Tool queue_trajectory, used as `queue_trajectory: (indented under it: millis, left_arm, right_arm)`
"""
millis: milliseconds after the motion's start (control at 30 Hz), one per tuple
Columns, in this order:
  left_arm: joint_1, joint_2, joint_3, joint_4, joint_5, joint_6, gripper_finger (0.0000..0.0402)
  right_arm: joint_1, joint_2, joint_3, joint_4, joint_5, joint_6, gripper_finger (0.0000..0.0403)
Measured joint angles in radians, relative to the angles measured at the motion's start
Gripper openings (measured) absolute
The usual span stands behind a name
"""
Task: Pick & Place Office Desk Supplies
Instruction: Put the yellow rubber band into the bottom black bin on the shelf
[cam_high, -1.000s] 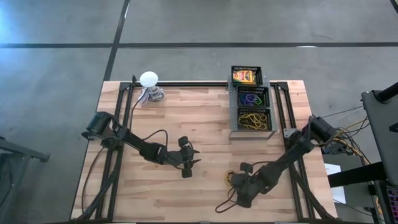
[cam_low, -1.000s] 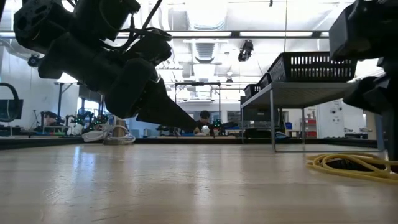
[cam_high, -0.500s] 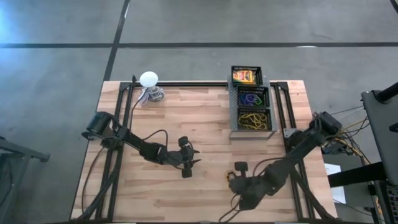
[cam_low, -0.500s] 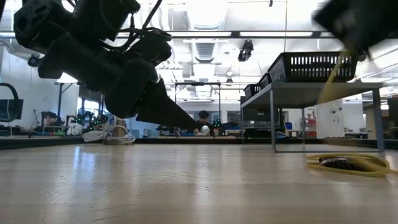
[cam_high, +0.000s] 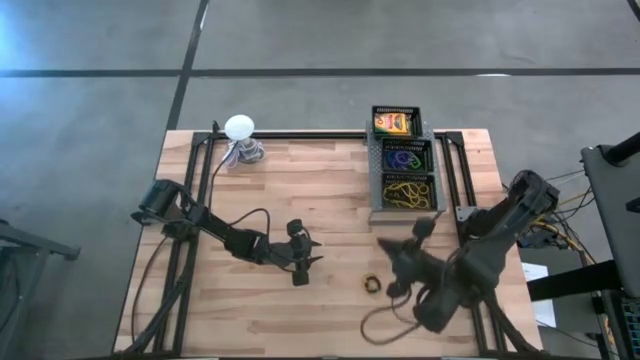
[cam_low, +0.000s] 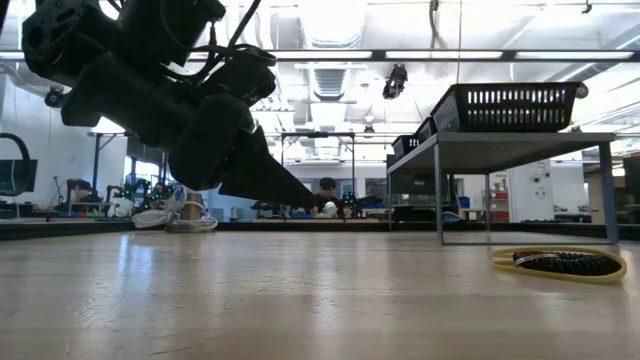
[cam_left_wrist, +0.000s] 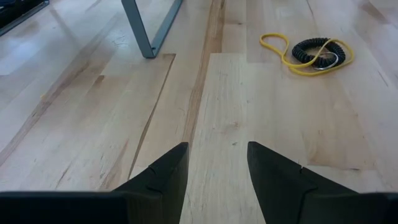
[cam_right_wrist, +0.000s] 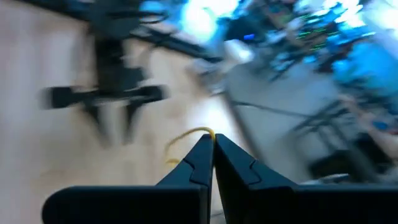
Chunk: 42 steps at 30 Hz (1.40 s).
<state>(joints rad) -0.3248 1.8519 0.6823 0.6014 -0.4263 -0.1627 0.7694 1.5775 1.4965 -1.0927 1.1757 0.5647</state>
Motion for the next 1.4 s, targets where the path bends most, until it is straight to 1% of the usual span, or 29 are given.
queue_trajectory:
  millis: [100,167,267,400,467,567,667,867,1000,1067,1233,1400]
  left_arm:
    - [0.0,0.0,0.0,0.0,0.0,0.0,0.0168]
    - [0.0,0.0,0.0,0.0,0.0,0.0,0.0168]
    - [0.0,0.0,0.0,0.0,0.0,0.0,0.0168]
    - [0.0,0.0,0.0,0.0,0.0,0.0,0.0168]
    - [0.0,0.0,0.0,0.0,0.0,0.0,0.0168]
    - [0.0,0.0,0.0,-0.001,0.0,0.0,0.0168]
    - [0.0,0.0,0.0,-0.004,0.0,0.0,0.0168]
    - [0.0,0.0,0.0,-0.004,0.0,0.0,0.0168]
    - [0.0,0.0,0.0,-0.004,0.0,0.0,0.0168]
    - [0.0,0.0,0.0,-0.004,0.0,0.0,0.0168]
    - [0.0,0.0,0.0,-0.004,0.0,0.0,0.0168]
    - [0.0,0.0,0.0,-0.004,0.0,0.0,0.0168]
  right_arm:
    - [-0.046,-0.025,0.061,-0.14,0.055,0.016,0.0009]
    - [-0.096,-0.052,0.086,-0.202,0.059,0.02,0.0009]
    - [-0.184,-0.104,0.083,-0.253,0.055,0.019,0.0009]
    - [-0.294,-0.179,0.043,-0.273,-0.011,0.012,0.0008]
    - [-0.335,-0.212,0.011,-0.272,-0.052,0.012,0.0008]
    - [-0.375,-0.254,-0.053,-0.272,-0.081,0.014,0.0008]
    - [-0.393,-0.294,-0.118,-0.272,-0.126,0.044,0.0008]
    - [-0.391,-0.361,-0.237,-0.271,-0.181,0.117,0.0008]
    - [-0.391,-0.399,-0.304,-0.273,-0.192,0.139,0.0008]
    - [-0.391,-0.42,-0.332,-0.272,-0.195,0.163,0.0008]
    - [-0.391,-0.477,-0.386,-0.273,-0.267,0.201,0.0008]
    - [-0.39,-0.54,-0.411,-0.273,-0.3,0.287,0.0015]
